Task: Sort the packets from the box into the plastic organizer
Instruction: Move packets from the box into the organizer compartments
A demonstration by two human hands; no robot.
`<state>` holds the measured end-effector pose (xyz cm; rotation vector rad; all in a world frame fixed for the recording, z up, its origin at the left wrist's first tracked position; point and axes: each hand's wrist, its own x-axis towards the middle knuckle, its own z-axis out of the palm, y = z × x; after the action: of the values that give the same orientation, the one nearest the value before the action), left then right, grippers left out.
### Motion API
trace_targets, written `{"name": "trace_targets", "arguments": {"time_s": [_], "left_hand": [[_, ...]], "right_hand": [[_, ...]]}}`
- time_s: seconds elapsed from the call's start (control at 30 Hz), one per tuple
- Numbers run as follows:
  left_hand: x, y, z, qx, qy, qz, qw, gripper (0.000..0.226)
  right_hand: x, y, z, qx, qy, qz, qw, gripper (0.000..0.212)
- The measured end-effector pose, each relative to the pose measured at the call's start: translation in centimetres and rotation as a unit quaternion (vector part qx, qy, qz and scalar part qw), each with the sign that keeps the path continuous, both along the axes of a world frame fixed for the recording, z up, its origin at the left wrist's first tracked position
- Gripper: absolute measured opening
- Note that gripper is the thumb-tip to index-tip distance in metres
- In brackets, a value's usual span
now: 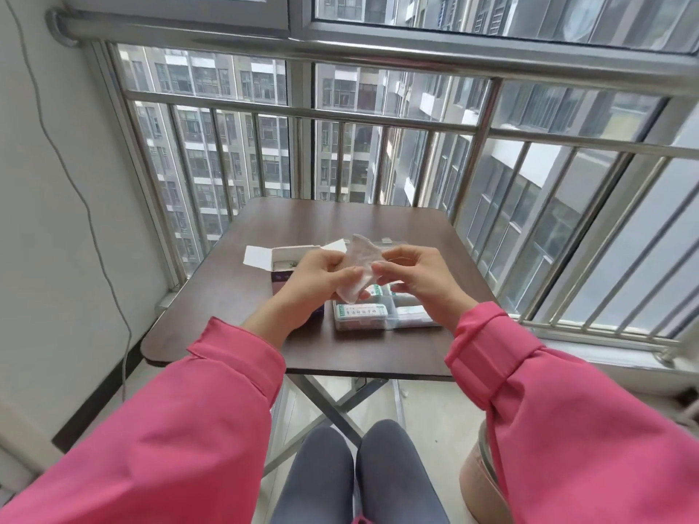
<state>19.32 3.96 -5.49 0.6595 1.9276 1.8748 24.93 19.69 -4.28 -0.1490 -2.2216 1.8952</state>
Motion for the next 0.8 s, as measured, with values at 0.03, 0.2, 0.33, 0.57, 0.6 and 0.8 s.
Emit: {"name": "trace_targets", "arguments": {"time_s": [0.03,0.2,0.33,0.57,0.6,0.8], "left_hand": [[0.1,0.2,0.0,0.006,-0.006,0.009,1.0,0.019],[0.0,1.1,-0.3,0.01,0.013,0.063,0.998,0.032],[0.1,2.0,-0.1,0.015,-0.012,0.045,0.999,0.022],[-0.7,3.2,-0.4,-0.073,0.018,0.048,0.996,0.015],[-0.7,3.4,-0.4,-0.08,0.017,0.036,0.996,0.014],[-0.6,4.4,-0.8,-0.072,0.042,0.017,0.996,0.02]], "right_hand": [[0.1,0.2,0.0,-0.001,-0.002,-0.003,1.0,0.011],[0.1,1.1,-0.1,-0.003,-0.012,-0.01,1.0,0.012],[-0.2,2.0,-0.5,-0.021,-0.001,-0.03,0.999,0.012],[-0.6,3.3,-0.4,-0.034,0.001,-0.038,0.999,0.017],[-0.7,3.3,-0.5,-0.03,-0.001,-0.04,0.999,0.018],[-0.8,3.4,-0.9,0.005,-0.019,-0.064,0.998,0.022]]}}
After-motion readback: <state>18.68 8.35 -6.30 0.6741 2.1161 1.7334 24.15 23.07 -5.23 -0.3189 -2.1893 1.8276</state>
